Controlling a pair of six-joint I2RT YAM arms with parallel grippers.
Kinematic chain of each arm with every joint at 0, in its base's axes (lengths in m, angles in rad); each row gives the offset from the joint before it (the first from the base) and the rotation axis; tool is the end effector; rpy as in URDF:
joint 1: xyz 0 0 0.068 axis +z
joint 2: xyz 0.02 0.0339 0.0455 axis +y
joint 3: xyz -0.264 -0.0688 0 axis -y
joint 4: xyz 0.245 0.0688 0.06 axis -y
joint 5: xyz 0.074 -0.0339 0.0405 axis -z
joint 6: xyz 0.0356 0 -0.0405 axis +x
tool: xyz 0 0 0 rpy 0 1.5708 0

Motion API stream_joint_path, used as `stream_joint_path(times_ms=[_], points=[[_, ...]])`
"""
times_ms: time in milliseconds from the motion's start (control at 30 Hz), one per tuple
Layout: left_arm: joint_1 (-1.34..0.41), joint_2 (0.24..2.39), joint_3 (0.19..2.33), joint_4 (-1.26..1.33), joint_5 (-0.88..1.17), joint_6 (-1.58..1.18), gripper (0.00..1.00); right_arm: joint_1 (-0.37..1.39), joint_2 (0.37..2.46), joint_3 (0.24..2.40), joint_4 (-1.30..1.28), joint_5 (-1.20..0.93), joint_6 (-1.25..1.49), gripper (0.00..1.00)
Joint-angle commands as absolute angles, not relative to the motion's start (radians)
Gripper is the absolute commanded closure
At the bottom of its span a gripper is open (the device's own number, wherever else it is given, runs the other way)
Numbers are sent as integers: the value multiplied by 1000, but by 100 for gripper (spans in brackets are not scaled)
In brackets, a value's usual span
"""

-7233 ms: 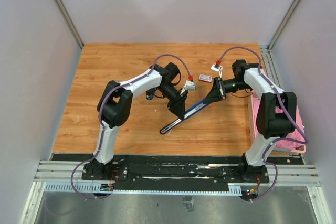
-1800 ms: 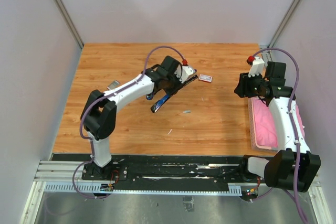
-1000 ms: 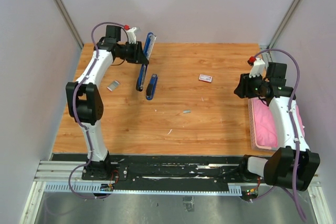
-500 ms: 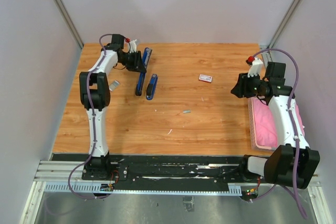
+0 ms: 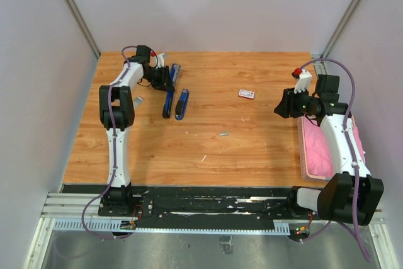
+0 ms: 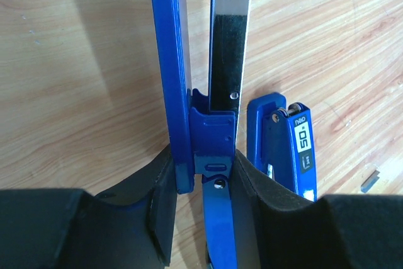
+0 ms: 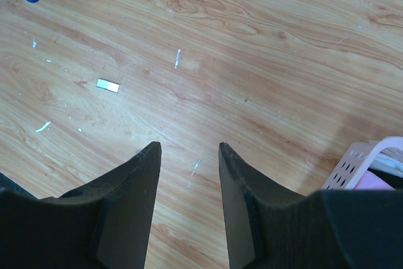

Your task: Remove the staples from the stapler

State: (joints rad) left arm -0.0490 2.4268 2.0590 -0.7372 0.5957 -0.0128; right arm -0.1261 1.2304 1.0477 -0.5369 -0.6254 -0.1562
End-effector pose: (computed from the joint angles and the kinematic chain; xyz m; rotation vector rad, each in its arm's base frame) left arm 0.5144 -0.0452 0.1620 0.2349 2.5801 -0.8118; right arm 0.2616 -0.0122 0.3090 -0.3497 2.1589 0.5547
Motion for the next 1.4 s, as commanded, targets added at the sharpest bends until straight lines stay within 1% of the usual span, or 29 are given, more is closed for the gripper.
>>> stream_joint_path(times_ms=[0,133,267,433,600,733,800,1000,1233,1300,1367], points=[[-44,2420,2085,-726,580,-40,87,-112,1207,1034,-523,-641,-161,57],[-44,2425,2075,-731,547,-44,84,-112,1201,1032,-523,-644,-161,57],[-44,2424,2067,-731,522,-44,78,-112,1197,1031,-523,-644,-162,57],[-44,2417,2049,-727,497,-46,63,-112,1196,1031,-522,-644,-163,57],[-45,2410,2026,-711,469,-55,56,-112,1191,1031,-523,-645,-163,57],[-47,2399,2007,-692,445,-64,44,-111,1189,1031,-522,-643,-164,57],[-49,2395,2004,-691,429,-62,42,-112,1187,1031,-522,-643,-164,57],[-57,2376,1988,-679,377,-52,41,-112,1189,1030,-523,-642,-164,57],[-76,2348,1975,-667,308,-23,45,-112,1190,1029,-523,-640,-164,57],[-83,2342,1970,-663,299,-19,52,-112,1190,1029,-523,-640,-164,57],[-87,2333,1957,-653,295,-21,66,-113,1188,1029,-523,-640,-164,57]])
